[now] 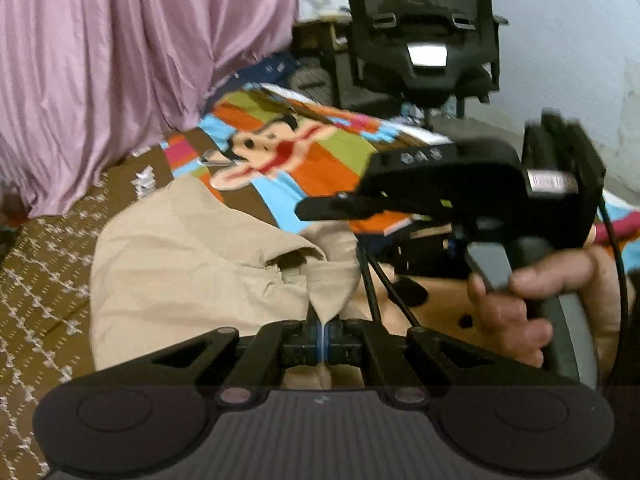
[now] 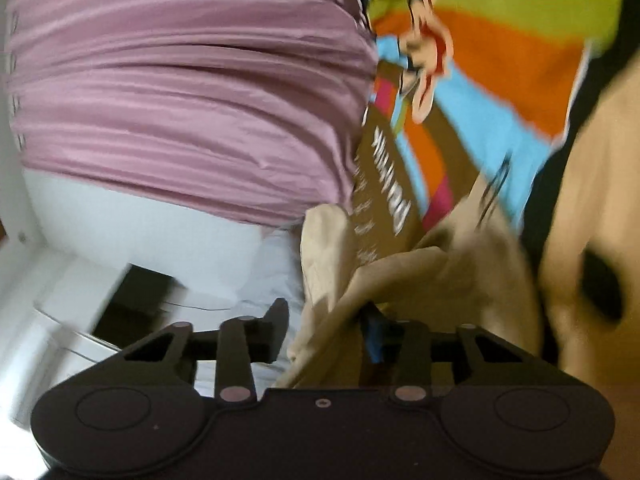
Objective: Fold large clothes
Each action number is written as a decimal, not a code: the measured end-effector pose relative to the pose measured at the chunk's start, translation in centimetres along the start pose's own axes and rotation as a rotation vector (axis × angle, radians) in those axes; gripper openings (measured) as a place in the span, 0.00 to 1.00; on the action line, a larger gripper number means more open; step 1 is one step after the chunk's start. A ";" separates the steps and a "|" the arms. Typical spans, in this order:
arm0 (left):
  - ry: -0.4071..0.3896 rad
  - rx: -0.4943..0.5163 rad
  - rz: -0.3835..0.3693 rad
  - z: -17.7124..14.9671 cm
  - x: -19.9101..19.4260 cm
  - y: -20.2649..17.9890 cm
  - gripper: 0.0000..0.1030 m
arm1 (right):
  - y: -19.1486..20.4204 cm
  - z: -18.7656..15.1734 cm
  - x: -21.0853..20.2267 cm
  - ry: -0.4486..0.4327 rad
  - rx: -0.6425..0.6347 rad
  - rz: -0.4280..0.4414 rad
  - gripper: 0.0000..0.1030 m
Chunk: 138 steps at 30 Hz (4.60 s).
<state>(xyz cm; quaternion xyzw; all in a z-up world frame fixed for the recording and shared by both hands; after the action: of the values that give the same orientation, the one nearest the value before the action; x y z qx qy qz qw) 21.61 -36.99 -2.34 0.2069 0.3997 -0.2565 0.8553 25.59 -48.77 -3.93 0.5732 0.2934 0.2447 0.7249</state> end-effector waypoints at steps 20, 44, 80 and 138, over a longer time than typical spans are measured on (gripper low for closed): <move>0.082 -0.050 -0.122 -4.5 3.4 0.2 0.32 | -3.8 -0.3 3.0 -0.025 -0.464 -0.434 0.08; -0.099 -0.386 -0.213 -6.6 -7.4 10.3 0.96 | -1.8 -2.1 0.2 -0.115 -0.555 -0.606 0.58; 0.074 -0.688 -0.362 -14.6 4.8 18.9 0.99 | 10.3 -4.3 16.5 0.071 -1.186 -0.703 0.51; 0.078 -0.653 -0.032 -15.2 -1.5 16.2 1.00 | -0.3 -10.7 1.5 -0.092 -0.758 -0.778 0.97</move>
<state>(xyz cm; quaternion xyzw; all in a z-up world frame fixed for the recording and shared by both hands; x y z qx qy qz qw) 21.80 -15.37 -7.81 -0.0748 0.4965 -0.1204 0.8564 19.12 -40.49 -6.29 0.1310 0.3430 0.0219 0.9299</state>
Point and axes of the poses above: each gripper's, at about its wrist camera, not at the fingertips, and x roughly the way its jaws point, y to its left, z to its top, the point moved 8 cm from there along x, roughly the way its jaws point, and after that the axes turned 10 degrees about y, right-handed, at the moved point
